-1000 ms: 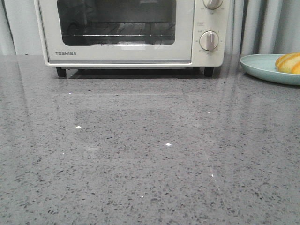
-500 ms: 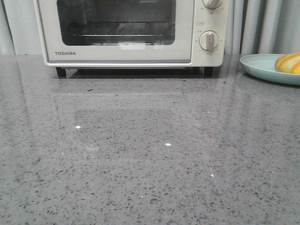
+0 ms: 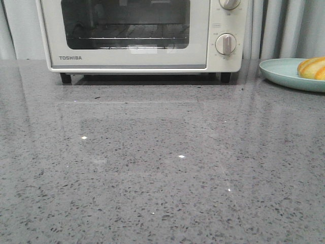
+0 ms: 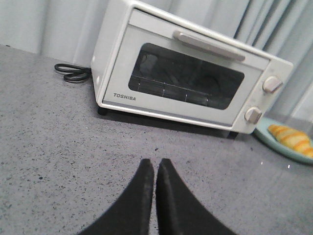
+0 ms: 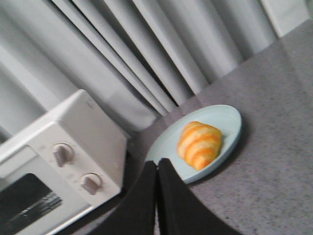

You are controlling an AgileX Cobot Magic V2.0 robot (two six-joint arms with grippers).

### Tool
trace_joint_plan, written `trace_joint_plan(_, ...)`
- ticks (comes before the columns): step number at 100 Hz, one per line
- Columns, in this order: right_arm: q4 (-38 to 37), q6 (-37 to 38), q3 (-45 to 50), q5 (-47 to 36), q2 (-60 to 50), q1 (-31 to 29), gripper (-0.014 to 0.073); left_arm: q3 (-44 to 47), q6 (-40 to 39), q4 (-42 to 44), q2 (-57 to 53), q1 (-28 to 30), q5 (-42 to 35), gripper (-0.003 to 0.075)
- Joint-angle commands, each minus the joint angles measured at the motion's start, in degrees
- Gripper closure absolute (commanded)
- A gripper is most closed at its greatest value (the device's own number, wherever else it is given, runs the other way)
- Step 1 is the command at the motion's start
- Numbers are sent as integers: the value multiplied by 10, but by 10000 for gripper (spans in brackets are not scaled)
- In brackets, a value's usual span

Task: Put bread in oven
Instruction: 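Move the left gripper to the oven door handle, then pull the oven door handle down with the left gripper to open it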

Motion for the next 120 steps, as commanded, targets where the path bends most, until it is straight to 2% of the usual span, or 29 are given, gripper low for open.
trace_joint_plan(1,-47,-27,-52,7,63,7,641,-66,55,5,73,0,12,742)
trace_joint_plan(7,-45,-69,-84,40,93,23,641,-103,88,5,115,0,31,741)
trace_joint_plan(24,6,-72,-164,108,180,80,640,-194,105,5,232,0,40,721)
trace_joint_plan(29,7,-77,-178,109,194,99,640,-218,127,4,264,-2,38,671)
trace_joint_plan(39,3,-83,-193,106,208,131,640,-267,178,4,312,-13,37,505)
trace_joint_plan(46,-3,-83,-193,103,208,143,640,-303,184,4,349,-31,37,447)
trace_joint_plan(58,-11,-83,-193,101,208,146,640,-374,200,4,414,-75,40,479)
trace_joint_plan(73,-45,-83,-193,101,208,146,640,-453,282,5,496,-133,38,543)
trace_joint_plan(78,-49,-83,-193,101,208,146,640,-475,286,5,524,-142,33,593)
trace_joint_plan(88,-50,-83,-193,102,208,146,640,-522,286,3,570,-146,33,743)
trace_joint_plan(120,-76,-83,-190,110,208,146,640,-642,286,0,691,-146,34,741)
